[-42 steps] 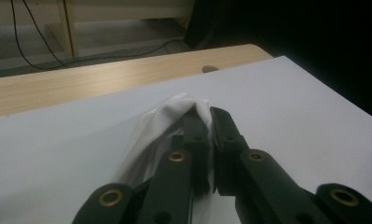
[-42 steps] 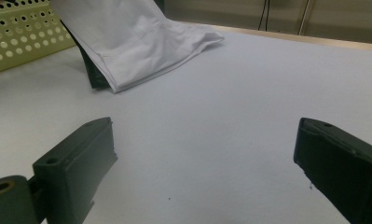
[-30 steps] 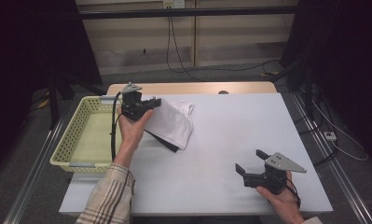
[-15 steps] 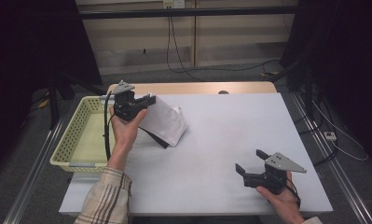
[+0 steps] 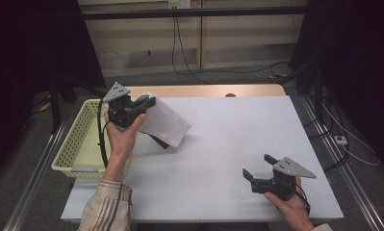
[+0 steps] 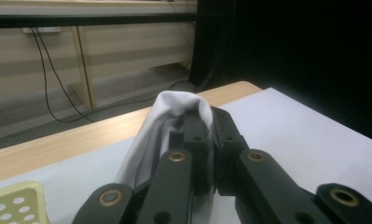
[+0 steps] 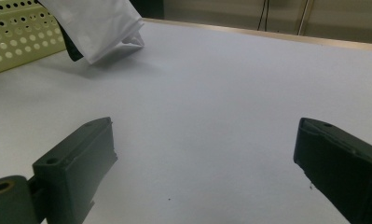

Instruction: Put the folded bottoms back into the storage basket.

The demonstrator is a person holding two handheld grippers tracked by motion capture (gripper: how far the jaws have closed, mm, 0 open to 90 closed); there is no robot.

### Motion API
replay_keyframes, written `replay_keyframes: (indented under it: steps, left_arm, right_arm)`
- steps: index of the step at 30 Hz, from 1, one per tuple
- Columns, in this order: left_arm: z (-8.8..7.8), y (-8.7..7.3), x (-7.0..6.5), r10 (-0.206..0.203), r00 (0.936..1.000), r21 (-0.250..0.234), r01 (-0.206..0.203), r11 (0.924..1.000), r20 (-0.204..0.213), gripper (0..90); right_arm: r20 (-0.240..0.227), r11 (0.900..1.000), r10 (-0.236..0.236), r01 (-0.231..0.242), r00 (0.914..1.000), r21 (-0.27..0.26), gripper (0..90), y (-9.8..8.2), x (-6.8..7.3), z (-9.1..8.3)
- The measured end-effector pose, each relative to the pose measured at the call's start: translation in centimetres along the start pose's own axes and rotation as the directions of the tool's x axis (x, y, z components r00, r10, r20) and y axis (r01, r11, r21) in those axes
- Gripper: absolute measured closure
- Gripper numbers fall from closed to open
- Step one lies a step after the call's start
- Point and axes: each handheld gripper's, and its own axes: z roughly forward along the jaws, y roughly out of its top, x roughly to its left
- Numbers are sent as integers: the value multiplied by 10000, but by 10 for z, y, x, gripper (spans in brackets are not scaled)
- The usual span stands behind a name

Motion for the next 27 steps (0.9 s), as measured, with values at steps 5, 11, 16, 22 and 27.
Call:
replay_keyframes:
  steps: [5, 11, 16, 22, 27]
  left_arm:
    - [-8, 4, -2, 94, 9999, -65, -93, 9999, 62, 869]
    - [-20, 5, -4, 100, 9999, -192, -98, 9998, 61, 869]
    - [-30, 5, -4, 108, 9999, -197, -106, 9997, 131, 869]
    - [-44, 6, -10, 657, 9977, -216, -660, 9976, -140, 869]
    - [-53, 9, -13, 805, 9965, -471, -814, 9956, -211, 869]
  right_arm:
    - [-21, 10000, -6, 6, 10000, 4, 54, 0, 0, 0]
    - [9, 10000, 4, -4, 10000, -5, 54, 0, 0, 0]
    - [-19, 9999, -85, 85, 10000, -84, 54, 1, 1, -1]
    - [-45, 10000, -37, 37, 10000, -38, 53, 1, 1, 0]
    - [-71, 10000, -39, 38, 10000, -57, 54, 1, 2, 0]
